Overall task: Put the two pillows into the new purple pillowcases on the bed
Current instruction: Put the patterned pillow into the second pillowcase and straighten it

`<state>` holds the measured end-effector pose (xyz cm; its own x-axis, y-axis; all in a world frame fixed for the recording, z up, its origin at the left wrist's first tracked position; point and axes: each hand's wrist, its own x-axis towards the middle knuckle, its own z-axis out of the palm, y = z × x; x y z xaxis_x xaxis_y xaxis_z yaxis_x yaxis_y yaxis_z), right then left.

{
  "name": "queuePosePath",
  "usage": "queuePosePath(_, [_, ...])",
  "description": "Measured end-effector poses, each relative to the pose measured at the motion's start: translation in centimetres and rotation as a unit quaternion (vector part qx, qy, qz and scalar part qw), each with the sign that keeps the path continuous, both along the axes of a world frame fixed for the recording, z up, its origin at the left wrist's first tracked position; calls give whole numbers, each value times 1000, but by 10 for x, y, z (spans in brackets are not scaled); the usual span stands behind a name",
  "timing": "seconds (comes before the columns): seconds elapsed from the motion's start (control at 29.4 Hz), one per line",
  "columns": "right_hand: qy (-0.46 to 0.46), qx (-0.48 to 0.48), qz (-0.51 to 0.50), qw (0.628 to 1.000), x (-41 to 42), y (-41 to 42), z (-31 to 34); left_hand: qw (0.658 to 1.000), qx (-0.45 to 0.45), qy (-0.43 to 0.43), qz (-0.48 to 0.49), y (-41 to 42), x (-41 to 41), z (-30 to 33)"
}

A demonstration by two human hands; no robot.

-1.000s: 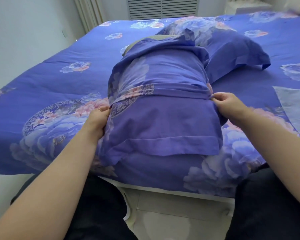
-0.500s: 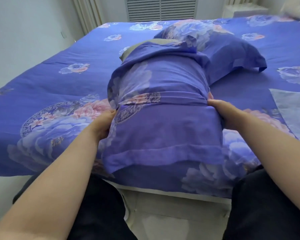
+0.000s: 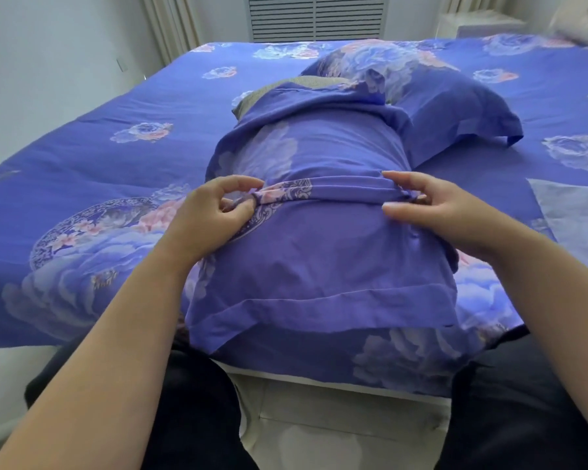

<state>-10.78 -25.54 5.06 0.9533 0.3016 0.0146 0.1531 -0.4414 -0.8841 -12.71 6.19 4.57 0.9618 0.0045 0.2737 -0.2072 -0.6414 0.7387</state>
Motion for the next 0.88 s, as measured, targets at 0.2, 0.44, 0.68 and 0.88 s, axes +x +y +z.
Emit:
queuePosePath(0.2, [-289, -119, -163, 936, 13, 21, -14, 966, 137, -178, 125, -21, 17, 0])
queuePosePath(0.44, [2, 64, -100, 993, 50, 25, 4, 983, -130, 125, 34, -23, 58, 10])
queuePosePath(0.68, [135, -68, 7, 988, 55, -4, 8, 988, -9, 153, -33, 7, 51, 13])
queuePosePath(0.88, [173, 92, -15, 981, 52, -1, -3, 945, -240, 222, 36, -12, 64, 4])
